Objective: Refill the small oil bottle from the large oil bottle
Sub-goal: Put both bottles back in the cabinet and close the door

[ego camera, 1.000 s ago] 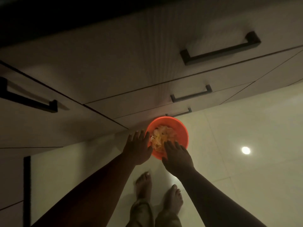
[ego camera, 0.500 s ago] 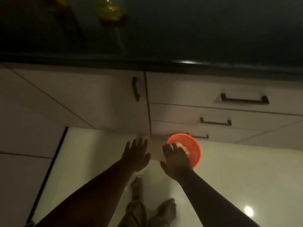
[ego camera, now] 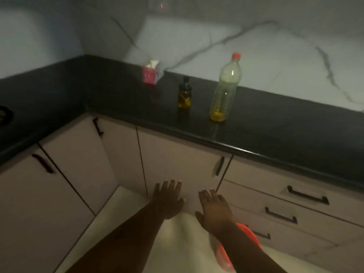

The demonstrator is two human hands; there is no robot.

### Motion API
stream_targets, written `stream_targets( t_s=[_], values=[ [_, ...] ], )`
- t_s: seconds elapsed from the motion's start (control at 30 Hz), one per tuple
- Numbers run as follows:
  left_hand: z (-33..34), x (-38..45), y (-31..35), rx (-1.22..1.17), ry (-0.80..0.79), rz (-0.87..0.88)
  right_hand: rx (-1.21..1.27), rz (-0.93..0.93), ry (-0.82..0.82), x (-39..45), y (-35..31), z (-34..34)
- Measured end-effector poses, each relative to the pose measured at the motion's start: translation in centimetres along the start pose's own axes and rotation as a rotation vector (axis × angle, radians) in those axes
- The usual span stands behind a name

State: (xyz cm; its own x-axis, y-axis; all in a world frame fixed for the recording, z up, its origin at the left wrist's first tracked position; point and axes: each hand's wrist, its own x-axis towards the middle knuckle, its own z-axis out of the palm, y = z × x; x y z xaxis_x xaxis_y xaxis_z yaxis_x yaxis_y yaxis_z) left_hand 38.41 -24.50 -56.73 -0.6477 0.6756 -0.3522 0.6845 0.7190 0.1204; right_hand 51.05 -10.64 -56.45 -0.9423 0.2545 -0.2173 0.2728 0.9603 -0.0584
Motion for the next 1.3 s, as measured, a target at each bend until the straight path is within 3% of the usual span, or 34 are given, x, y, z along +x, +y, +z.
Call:
stream_targets(
  t_s=[0.3, 0.63, 1.3],
  values=[
    [-13.6, -3.7, -5.3, -0.151, 0.303, 0.037, -0.077, 0.101, 0.218, -0.1, -5.2, -13.4],
    [-20.4, -3.5, -5.4, -0.137, 0.417, 0.117, -0.054, 0.202, 0.427, -0.3, -6.4, -19.9],
    [-23.5, 9.8, -3.6, -0.272, 0.379, 0.009, 0.094, 0.275, 0.557, 10.7, 3.7, -22.5]
  ],
)
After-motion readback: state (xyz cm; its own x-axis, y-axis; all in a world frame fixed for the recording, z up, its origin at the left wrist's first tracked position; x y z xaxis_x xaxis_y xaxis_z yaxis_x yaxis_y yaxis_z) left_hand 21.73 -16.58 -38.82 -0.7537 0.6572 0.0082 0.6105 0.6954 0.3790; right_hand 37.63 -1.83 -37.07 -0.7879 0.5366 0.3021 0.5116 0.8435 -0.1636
